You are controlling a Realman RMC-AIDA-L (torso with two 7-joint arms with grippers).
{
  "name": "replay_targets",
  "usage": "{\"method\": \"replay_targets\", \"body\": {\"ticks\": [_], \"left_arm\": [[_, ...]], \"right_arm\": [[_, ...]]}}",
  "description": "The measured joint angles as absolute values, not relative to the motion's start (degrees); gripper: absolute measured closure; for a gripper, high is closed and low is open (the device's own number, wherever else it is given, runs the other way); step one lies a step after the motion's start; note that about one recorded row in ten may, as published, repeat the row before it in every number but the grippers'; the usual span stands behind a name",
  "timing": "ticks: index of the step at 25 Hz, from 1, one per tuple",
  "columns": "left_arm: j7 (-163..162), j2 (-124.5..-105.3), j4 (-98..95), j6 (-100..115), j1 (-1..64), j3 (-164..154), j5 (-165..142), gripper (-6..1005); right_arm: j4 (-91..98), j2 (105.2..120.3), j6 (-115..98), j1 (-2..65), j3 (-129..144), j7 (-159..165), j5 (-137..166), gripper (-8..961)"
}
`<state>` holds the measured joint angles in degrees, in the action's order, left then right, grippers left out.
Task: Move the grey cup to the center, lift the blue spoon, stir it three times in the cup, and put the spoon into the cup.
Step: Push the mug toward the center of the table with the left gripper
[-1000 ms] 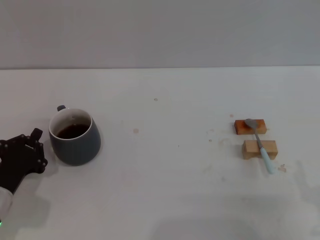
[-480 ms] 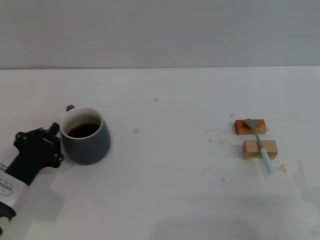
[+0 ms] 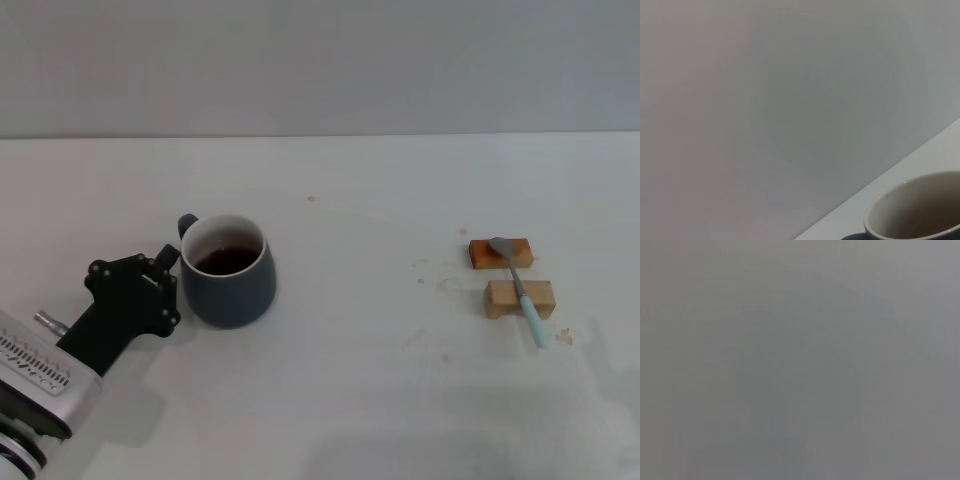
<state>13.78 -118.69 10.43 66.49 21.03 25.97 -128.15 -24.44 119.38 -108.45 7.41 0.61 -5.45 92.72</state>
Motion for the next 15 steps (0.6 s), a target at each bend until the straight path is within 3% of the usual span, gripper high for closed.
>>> {"method": "replay_targets", "body": {"ticks": [15], "left_arm": [[13.8, -118.70, 10.8, 64.9, 20.7, 25.3, -128.1, 1001]], "right_arm": [[-24.5, 119.44, -108.3, 7.4, 0.6, -5.5, 92.7, 244]]}}
